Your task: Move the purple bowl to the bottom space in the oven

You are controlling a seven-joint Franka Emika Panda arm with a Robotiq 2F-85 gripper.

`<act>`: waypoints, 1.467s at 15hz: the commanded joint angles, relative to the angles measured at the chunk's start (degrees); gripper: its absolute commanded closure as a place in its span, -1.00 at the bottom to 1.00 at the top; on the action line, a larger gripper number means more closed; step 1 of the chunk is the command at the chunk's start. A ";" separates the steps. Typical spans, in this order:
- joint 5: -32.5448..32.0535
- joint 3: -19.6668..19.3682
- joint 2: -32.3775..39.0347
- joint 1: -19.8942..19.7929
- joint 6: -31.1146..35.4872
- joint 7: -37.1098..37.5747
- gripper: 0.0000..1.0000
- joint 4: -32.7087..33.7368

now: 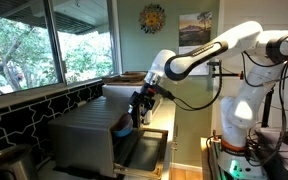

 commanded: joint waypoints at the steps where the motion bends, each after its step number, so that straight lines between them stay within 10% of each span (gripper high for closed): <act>1: -3.72 0.14 2.57 0.35 -2.23 2.49 -1.00 2.01; 22: -20.34 4.07 7.66 -2.15 1.30 16.08 -0.90 4.43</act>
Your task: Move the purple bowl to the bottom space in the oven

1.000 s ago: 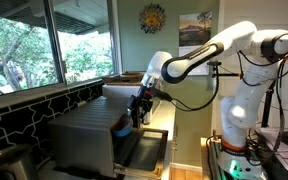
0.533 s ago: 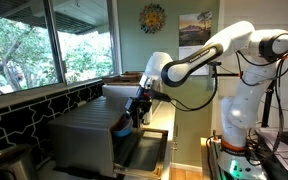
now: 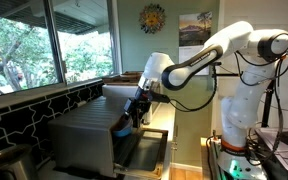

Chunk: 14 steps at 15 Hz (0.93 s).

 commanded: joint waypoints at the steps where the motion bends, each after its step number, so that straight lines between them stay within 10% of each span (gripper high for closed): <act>1: -4.17 1.54 1.71 -1.31 0.95 4.04 -0.79 0.78; 11: -10.35 1.44 1.41 -2.06 0.10 7.47 0.87 2.45; 14: -10.67 1.27 1.72 -1.90 0.02 7.66 1.00 2.69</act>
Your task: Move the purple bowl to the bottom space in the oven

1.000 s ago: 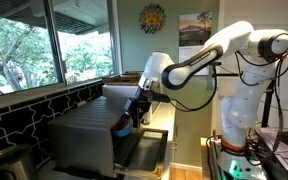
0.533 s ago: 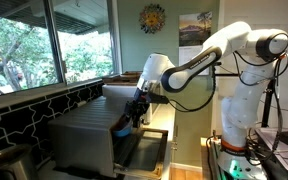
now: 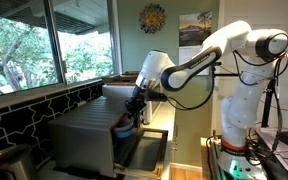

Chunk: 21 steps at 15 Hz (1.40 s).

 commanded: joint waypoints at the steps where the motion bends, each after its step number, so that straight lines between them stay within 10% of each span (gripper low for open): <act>1: -1.40 0.25 0.35 -0.36 0.06 1.92 1.00 0.34; 21: 16.37 -9.92 -6.03 7.15 -6.18 -22.01 0.98 -3.01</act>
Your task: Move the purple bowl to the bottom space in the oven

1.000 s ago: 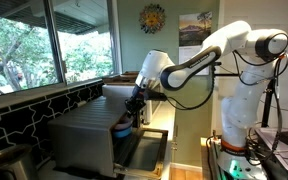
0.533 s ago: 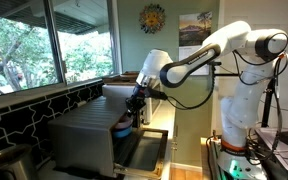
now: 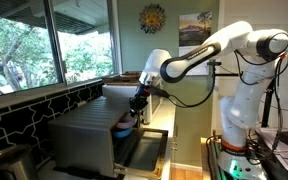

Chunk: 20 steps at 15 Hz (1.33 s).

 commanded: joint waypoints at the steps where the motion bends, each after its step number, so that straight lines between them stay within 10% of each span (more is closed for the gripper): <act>1: 4.51 -2.81 -3.94 2.37 -5.64 -7.73 0.98 -1.40; 20: 7.35 -6.11 -5.61 1.39 -30.01 -23.13 0.98 0.57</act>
